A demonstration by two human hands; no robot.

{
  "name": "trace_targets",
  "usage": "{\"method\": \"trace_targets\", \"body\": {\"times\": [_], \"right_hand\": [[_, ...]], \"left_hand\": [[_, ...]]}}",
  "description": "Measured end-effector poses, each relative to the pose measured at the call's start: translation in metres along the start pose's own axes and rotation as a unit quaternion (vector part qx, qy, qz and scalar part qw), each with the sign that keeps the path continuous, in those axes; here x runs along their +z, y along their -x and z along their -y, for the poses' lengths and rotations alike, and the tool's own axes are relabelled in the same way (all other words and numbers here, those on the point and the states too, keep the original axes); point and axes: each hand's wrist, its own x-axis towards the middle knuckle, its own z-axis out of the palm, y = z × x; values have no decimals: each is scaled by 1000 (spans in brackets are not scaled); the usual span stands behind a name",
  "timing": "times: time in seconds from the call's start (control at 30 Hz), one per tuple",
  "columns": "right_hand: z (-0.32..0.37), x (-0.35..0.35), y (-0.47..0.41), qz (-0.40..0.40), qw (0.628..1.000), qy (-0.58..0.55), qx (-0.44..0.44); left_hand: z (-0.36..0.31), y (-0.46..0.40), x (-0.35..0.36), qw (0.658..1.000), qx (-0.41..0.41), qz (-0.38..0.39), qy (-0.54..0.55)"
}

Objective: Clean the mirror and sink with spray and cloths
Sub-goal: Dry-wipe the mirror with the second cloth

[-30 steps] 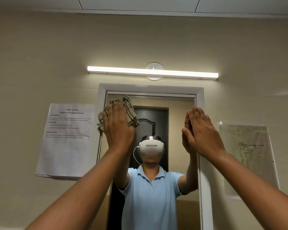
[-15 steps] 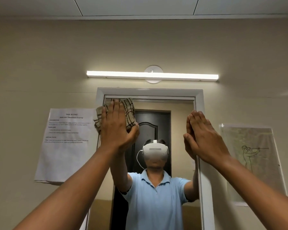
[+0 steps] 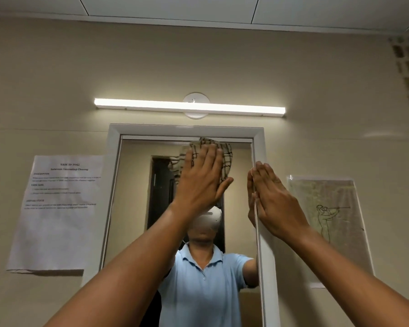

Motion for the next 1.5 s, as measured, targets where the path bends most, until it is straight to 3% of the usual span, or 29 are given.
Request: {"method": "trace_targets", "body": {"times": [0.27, 0.43, 1.0, 1.23, 1.5], "right_hand": [[-9, -3, 13, -3, 1000, -17, 1], [-10, 0, 15, -6, 1000, -15, -3], [3, 10, 16, -13, 998, -41, 52], [11, 8, 21, -17, 997, -42, 66], [14, 10, 35, 3, 997, -43, 63]], "left_hand": [[-54, -25, 1, 997, 75, -11, 24], [-37, -29, 2, 994, 110, -7, 4], [131, 50, -17, 995, -89, -33, 21], [116, 69, -12, 991, -125, -44, 24], [75, 143, 4, 998, -47, -35, -12]]}}
